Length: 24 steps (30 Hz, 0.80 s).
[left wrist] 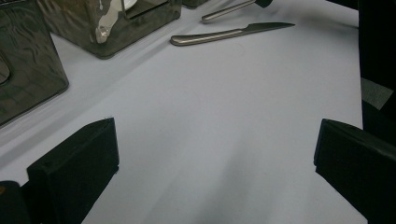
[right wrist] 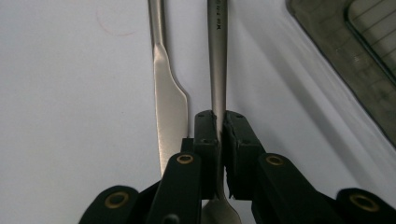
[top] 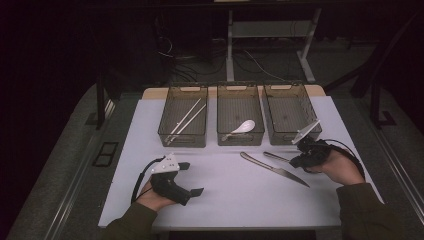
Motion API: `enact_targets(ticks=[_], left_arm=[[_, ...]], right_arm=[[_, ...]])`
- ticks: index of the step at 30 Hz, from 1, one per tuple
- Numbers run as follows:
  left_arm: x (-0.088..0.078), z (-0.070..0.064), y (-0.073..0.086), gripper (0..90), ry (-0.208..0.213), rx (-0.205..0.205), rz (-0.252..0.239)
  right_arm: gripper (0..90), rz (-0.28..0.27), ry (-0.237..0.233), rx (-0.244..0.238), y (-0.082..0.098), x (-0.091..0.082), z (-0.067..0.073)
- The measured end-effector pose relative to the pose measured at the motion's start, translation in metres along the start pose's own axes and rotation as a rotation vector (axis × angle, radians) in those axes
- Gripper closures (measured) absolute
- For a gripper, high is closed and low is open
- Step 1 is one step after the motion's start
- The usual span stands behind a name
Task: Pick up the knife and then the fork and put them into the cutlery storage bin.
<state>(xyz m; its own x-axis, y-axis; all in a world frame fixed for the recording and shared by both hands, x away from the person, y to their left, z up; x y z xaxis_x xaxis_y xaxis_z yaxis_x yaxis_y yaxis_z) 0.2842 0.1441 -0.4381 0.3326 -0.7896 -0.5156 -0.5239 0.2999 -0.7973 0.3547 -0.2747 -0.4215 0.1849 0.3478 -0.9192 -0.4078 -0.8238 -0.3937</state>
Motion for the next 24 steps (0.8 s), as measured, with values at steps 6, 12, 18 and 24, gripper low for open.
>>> enact_targets(ticks=[6, 12, 18, 24], left_arm=[[0.0, 0.0, 0.0, 0.0, 0.0, 0.001, 0.001], [0.0, 0.0, 0.0, 0.0, -0.001, 0.005, 0.001], [0.001, 0.001, 0.0, 0.0, -0.005, 0.008, -0.001], [0.001, 0.001, 0.001, 0.0, -0.006, 0.009, 0.003]], right_arm=[[83.8, -0.05, 0.005, 0.015, 0.004, -0.01, -0.003], [83.7, -0.1, 0.002, 0.031, 0.009, -0.02, -0.007], [83.7, -0.143, 0.013, 0.052, 0.013, -0.031, -0.01], [83.7, -0.179, 0.021, 0.068, 0.014, -0.041, -0.012]])
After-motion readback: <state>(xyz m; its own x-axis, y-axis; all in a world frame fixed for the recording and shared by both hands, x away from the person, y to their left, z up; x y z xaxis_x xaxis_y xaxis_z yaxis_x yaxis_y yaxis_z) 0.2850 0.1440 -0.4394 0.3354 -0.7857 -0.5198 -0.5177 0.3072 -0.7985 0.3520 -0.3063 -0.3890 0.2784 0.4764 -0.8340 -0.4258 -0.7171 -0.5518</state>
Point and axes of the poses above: each handheld gripper's, and its own axes: x roughly forward along the jaws, y roughly out of its underside, z roughly to its left, the point moved 2 cm from there along x, roughly forward along the jaws, and after that the axes turned 11 degrees about -x, right-handed, at the moved point
